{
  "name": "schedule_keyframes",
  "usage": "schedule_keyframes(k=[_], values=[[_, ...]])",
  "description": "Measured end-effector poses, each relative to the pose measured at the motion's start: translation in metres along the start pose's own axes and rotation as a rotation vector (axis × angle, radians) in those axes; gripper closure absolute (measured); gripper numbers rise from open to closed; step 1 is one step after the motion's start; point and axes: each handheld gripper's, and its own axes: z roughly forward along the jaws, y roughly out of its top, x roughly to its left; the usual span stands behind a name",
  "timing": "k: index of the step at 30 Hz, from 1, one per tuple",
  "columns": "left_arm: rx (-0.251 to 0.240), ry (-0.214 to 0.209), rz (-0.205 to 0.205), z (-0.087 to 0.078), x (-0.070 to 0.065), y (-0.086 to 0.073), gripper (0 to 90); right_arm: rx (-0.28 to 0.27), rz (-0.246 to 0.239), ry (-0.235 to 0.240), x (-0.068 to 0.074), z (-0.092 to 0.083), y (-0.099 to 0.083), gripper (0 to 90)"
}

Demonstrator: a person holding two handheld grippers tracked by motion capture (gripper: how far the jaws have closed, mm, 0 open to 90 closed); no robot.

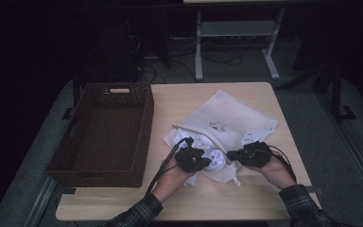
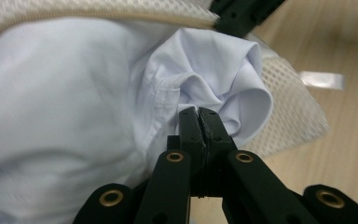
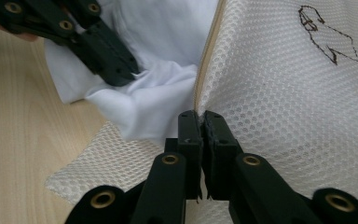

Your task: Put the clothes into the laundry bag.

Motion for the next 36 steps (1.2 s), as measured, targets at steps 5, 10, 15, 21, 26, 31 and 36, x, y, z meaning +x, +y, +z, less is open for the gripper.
schedule_keyframes(k=[5,10,15,21,26,31,36], values=[[-0.007,0.043,-0.006,0.009,0.004,0.010,89.6,-0.021,-0.003,0.004,0.000,-0.002,0.002,86.3],[-0.011,0.076,-0.022,0.021,0.010,0.020,89.6,-0.036,0.001,0.004,-0.001,-0.006,0.003,86.4],[-0.023,0.087,-0.036,0.030,0.013,0.027,89.6,-0.039,0.001,0.000,-0.001,-0.007,0.004,86.4],[-0.027,0.076,-0.048,0.036,0.012,0.031,89.2,-0.039,0.004,-0.002,-0.002,-0.007,0.004,86.4],[-0.028,0.045,-0.058,0.034,0.011,0.029,83.5,-0.038,0.005,-0.002,-0.003,-0.007,0.003,86.3],[-0.032,0.016,-0.057,0.017,0.006,0.026,73.1,-0.036,0.006,0.002,-0.003,-0.007,0.003,86.3],[-0.040,0.001,-0.045,-0.007,0.004,0.021,66.3,-0.034,0.006,0.004,-0.003,-0.006,0.003,86.3]])
